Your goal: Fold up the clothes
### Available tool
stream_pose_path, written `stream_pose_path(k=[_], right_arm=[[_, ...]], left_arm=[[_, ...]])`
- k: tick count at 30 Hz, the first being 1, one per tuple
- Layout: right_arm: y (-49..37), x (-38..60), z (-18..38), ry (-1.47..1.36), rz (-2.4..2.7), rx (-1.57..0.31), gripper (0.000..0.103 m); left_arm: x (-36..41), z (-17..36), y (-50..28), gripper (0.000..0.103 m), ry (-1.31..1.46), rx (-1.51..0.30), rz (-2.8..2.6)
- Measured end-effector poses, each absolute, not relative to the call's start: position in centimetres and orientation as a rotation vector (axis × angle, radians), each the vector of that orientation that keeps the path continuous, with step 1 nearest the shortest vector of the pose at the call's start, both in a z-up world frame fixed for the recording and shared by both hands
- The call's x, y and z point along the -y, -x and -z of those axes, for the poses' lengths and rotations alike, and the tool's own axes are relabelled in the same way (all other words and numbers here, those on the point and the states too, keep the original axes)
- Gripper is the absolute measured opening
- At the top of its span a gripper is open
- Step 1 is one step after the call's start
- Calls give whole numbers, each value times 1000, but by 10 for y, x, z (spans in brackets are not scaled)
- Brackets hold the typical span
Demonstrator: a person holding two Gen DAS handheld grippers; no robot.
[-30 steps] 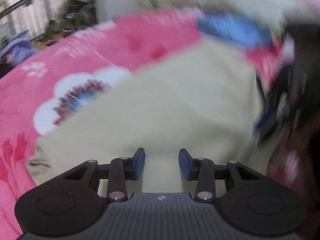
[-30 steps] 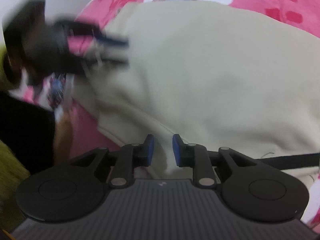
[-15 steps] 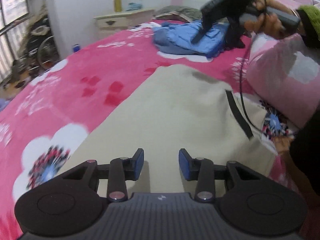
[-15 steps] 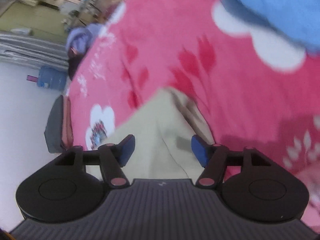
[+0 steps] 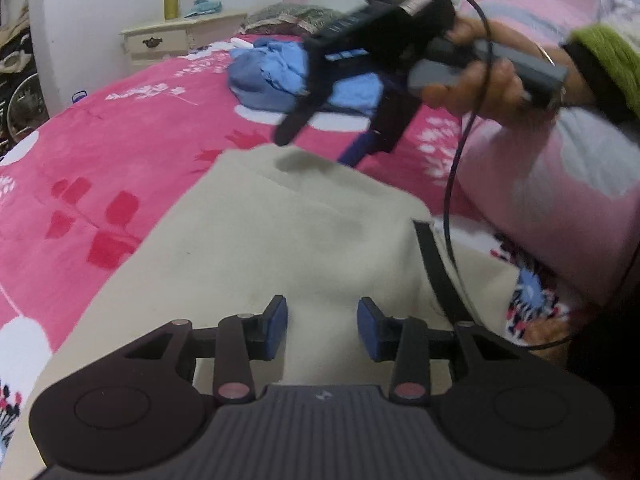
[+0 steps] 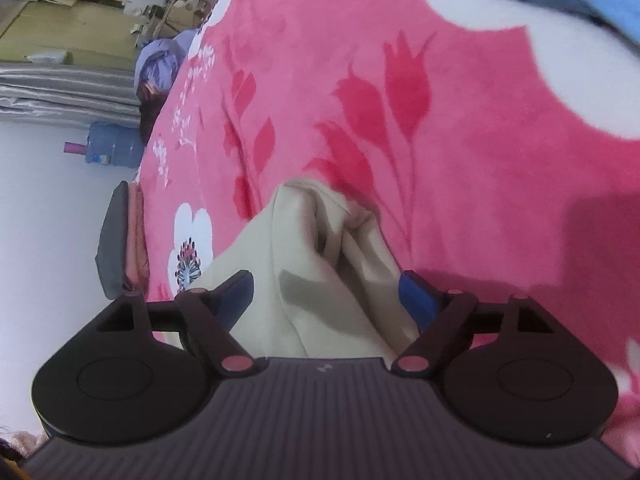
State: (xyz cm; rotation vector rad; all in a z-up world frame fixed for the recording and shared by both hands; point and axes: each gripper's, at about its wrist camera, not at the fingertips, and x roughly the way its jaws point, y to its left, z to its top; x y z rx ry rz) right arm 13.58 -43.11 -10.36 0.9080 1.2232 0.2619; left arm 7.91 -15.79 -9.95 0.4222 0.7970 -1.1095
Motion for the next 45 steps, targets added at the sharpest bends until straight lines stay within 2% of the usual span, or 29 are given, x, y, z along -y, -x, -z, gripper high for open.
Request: stream_pose_path(k=[7,15,16,17,18,20,22,25,33,38,45], right_arm=[[-142,410,124,-876,-374,-1282,85],[-124,380,112,-759,-546,-1380,87],[-123,379,111,-749,-543,-1375,82],[-122,378,109,-740,-539,-1370,69],[-120,379,107,-740,-530,-1366,62],[-116,379,101,-735,-517,-1356,34],[-112,374,94,-722,-515,-1342,23],[-107,367,83,-701,-511,-1321,18],[-99,354,49,-760,-494,-1303,13],[-107,317,19,-695,-578,-1289,10],[-115,254,-13,-518,-657,-1269,10]], left_arm=[[152,110,-79,42,-383,-801,1111],[150,114,-76,42,-388,-768,1112],[149,115,-76,42,-388,-763,1112],[149,115,-76,42,-389,-759,1113],[149,115,-75,42,-390,-755,1113],[148,116,-75,42,-391,-747,1113],[147,115,-72,42,-397,-733,1104],[144,111,-67,42,-409,-708,1081],[86,73,-22,41,-342,-761,1054],[81,94,12,42,-396,-779,1024],[78,97,7,45,-298,-778,990]])
